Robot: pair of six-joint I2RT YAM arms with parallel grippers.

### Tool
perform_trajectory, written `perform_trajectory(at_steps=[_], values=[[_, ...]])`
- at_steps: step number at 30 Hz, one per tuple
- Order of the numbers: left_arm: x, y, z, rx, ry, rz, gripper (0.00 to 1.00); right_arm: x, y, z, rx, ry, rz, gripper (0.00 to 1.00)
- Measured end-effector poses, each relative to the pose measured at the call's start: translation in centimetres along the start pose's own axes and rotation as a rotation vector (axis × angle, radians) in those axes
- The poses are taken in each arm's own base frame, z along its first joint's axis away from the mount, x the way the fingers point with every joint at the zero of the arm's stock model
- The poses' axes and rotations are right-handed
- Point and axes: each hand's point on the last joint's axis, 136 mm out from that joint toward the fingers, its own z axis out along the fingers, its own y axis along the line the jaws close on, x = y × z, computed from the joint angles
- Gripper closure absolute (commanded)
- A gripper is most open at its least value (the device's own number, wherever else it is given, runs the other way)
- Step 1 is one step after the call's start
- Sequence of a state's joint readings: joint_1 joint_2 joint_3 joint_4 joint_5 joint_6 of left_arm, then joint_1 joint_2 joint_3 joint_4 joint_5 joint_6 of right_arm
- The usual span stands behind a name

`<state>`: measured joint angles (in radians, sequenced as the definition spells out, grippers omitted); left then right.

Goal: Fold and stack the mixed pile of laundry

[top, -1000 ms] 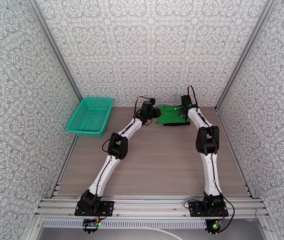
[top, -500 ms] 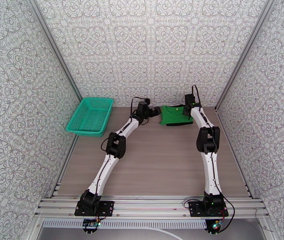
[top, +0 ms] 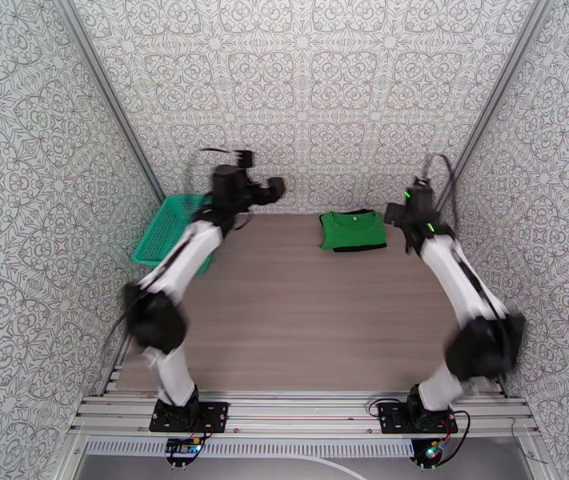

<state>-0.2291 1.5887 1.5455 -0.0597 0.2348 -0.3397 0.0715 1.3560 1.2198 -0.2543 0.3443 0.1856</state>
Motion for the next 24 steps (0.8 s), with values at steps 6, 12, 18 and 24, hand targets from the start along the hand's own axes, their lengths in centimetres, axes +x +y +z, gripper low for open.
perform_trajectory(at_steps=[6, 12, 18, 24], values=[[6.9, 11.4, -10.8, -0.294, -0.072, 0.032, 0.01, 14.1, -0.3, -1.6, -0.17, -0.001, -0.04, 0.04], [25.9, 22.7, -17.5, -0.617, 0.23, -0.079, 0.01, 23.3, -1.1, -0.5, -0.175, 0.126, -0.106, 0.01], [26.9, 25.2, -16.2, -0.659, 0.213, 0.021, 0.01, 20.6, 0.3, 2.5, -0.192, 0.008, -0.128, 0.01], [24.6, 23.7, -12.7, -0.572, 0.183, 0.142, 0.01, 21.6, -0.4, 3.1, -0.18, -0.025, -0.121, 0.01]])
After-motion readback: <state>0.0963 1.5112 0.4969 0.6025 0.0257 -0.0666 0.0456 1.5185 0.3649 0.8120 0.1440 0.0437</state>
